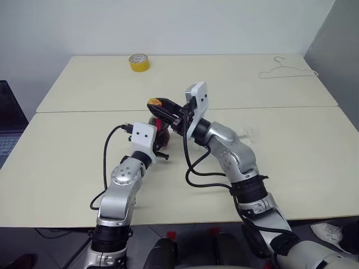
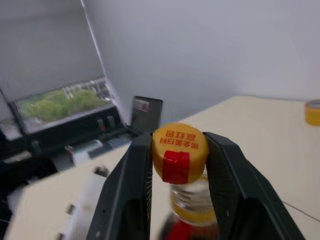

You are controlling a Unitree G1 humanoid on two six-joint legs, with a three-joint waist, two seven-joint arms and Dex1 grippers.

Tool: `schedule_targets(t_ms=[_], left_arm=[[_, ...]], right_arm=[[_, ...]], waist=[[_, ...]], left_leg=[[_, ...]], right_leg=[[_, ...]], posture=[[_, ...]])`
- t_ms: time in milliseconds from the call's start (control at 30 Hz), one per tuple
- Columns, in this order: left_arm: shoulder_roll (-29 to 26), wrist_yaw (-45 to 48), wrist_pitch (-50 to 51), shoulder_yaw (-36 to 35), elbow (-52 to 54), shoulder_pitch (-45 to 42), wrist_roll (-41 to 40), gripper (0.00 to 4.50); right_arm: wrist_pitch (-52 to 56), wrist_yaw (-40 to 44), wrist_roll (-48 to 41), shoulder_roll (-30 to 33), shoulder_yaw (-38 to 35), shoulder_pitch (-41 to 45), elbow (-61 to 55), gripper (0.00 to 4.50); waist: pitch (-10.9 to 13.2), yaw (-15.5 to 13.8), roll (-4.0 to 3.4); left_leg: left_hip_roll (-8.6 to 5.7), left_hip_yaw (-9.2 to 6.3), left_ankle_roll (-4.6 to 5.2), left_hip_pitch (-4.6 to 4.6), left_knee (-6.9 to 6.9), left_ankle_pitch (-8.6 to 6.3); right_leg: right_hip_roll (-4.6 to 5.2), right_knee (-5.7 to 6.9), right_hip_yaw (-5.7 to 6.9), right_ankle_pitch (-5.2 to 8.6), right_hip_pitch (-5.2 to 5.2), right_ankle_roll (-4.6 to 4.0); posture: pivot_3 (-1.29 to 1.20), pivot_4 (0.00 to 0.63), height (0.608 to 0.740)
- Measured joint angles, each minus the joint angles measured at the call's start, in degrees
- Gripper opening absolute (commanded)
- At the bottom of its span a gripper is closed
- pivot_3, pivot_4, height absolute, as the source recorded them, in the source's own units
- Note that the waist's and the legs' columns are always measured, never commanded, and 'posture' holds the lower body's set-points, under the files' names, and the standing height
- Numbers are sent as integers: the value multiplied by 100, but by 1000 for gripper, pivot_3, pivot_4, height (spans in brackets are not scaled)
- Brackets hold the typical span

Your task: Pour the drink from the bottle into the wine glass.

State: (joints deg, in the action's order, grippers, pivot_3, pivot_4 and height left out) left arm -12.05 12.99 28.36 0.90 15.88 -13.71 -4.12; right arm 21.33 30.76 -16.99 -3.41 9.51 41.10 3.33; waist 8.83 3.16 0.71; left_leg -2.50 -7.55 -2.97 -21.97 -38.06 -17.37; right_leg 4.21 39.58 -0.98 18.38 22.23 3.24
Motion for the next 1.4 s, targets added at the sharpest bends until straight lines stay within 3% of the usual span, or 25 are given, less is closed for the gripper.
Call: schedule_targets(t_ms=[133, 400, 667, 867, 1267, 1300, 1400], left_arm=[[26, -1, -3, -7, -2, 8, -10, 617], [100, 2, -23, -83, -7, 90, -108, 617], [154, 6, -129, -136, -36, 76, -156, 617], [176, -1, -150, -146, -50, 72, -160, 617], [215, -8, -154, -188, -65, 72, -160, 617], [219, -10, -154, -188, -65, 72, -159, 617], [223, -11, -154, -188, -65, 72, -159, 617]], right_arm=[[-162, -256, 279, 579, -70, -443, -949, 1221], [-331, -670, 347, 1537, -1069, -2056, -2571, 1221], [-1684, -1266, 1153, 1867, -1811, -3987, -2448, 1221], [-2018, -1329, 1174, 1971, -2082, -4816, -2018, 1221], [-1403, -1338, 977, 2212, -2340, -4913, -1302, 1221], [-1309, -1292, 893, 2235, -2347, -4911, -1316, 1962], [-1070, -1184, 665, 2256, -2402, -4909, -1376, 2902]], waist=[[0, -7, 0], [-1, -42, 1], [-1, -83, 2], [-1, -114, 2], [-1, -137, 1], [-1, -136, 1], [-2, -137, 2]], left_leg=[[1, 0, 0, -2, 1, 0], [0, 6, 1, -1, 1, 0], [2, 16, 1, 6, 3, 0], [3, 16, 1, 11, 2, -1], [4, 17, 2, 13, 1, -1], [4, 17, 2, 13, 1, -1], [5, 14, 2, 18, 1, -1]], right_leg=[[1, -3, 1, 0, -1, 0], [-1, -3, -4, 0, -5, 0], [-2, -3, -9, 0, -11, 1], [-4, -6, -10, 1, -18, 1], [-5, -9, -11, 1, -23, 0], [-5, -10, -11, 1, -24, 0], [-5, -14, -6, 1, -33, 0]], posture=[[0, 150, 740], [0, 150, 740], [0, 150, 740], [0, 150, 740], [0, 150, 740], [0, 150, 740], [0, 150, 740]])
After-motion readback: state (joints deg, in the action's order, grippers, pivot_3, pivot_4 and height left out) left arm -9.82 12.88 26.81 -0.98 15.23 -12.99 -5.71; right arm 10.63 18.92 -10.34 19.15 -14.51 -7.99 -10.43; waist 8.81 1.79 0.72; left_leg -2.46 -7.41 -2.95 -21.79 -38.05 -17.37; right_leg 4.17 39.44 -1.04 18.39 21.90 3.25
